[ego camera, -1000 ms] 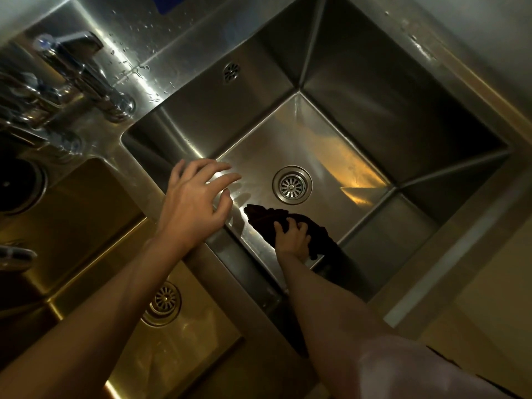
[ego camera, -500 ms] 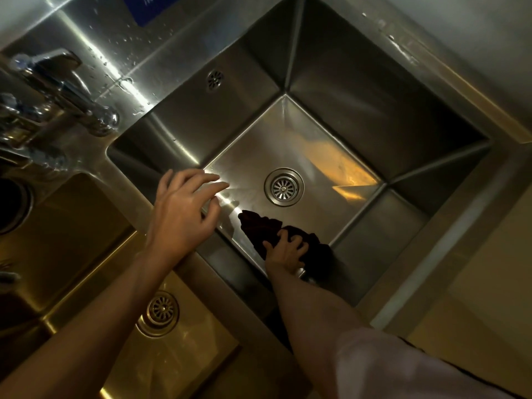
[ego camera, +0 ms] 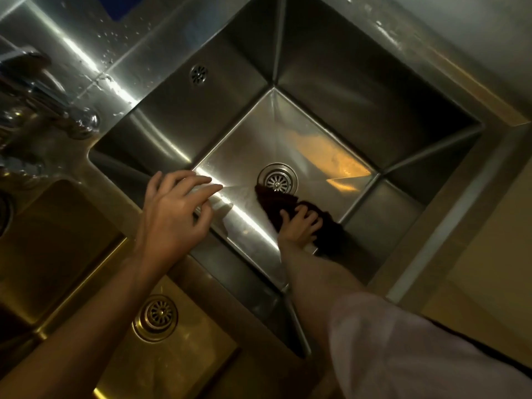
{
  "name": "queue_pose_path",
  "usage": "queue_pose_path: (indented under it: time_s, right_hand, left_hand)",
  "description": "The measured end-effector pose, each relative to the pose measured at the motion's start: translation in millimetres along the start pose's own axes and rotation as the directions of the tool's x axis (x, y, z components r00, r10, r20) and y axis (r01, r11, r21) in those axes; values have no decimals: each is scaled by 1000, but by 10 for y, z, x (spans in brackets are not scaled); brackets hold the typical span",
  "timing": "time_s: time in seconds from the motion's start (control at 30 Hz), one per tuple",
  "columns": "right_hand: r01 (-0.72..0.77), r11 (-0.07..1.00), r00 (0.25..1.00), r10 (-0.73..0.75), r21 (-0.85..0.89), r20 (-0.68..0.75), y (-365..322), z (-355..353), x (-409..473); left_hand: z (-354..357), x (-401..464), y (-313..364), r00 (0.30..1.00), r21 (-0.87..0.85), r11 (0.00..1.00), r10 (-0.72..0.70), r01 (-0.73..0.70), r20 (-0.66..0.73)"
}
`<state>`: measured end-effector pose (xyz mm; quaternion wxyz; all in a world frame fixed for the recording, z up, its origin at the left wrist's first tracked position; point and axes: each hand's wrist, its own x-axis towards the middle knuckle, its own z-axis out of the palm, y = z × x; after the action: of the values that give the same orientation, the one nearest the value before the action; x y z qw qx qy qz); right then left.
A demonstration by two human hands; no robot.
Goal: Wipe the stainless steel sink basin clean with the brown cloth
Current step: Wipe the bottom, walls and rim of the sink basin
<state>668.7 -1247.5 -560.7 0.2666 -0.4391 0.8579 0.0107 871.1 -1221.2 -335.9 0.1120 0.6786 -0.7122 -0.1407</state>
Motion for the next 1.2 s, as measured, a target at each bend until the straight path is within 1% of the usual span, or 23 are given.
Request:
queue_pose_path:
  time_s: [0.1,0.17,0.37,0.5,0.73,0.83,0.97,1.1,1.2]
  right_hand:
    - [-31,998,998,34,54,-51,-115,-166,366]
    - [-21,999,998,23,47,-58,-158,-269,592]
    - [81,997,996,-81,-14,-47,-160,-483,1124]
    - [147,988,987,-149,-53,-52,-215,-624,1506]
    - [300,939,948,-313,-170,-59,-699,-663,1895]
    - [342,924,931,-358,-173,-73,-898,-588,1921]
    - [487,847,861,-506,-213,-41,-1183,-497,1917]
    - [652,726,754,-651,-219,84,-1615,-420,1892]
    - [747,632,664,-726,-208,179,-1878,-379,1829]
  left_hand:
    - [-4,-4,18,1000,15,1000,-2,2,20]
    - [0,-10,11,999,22,1000,-13,12,32]
    - [-13,-8,6,998,29,999,-41,40,53]
    - [5,-4,-6,999,21,999,-35,34,30]
    - [48,11,-31,999,39,998,-47,46,7]
    - [51,17,-40,999,39,998,-44,45,-5]
    - [47,29,-47,997,80,995,-68,64,46]
    - [46,39,-43,988,140,985,-115,100,102]
    - [42,57,-23,985,158,980,-135,118,102]
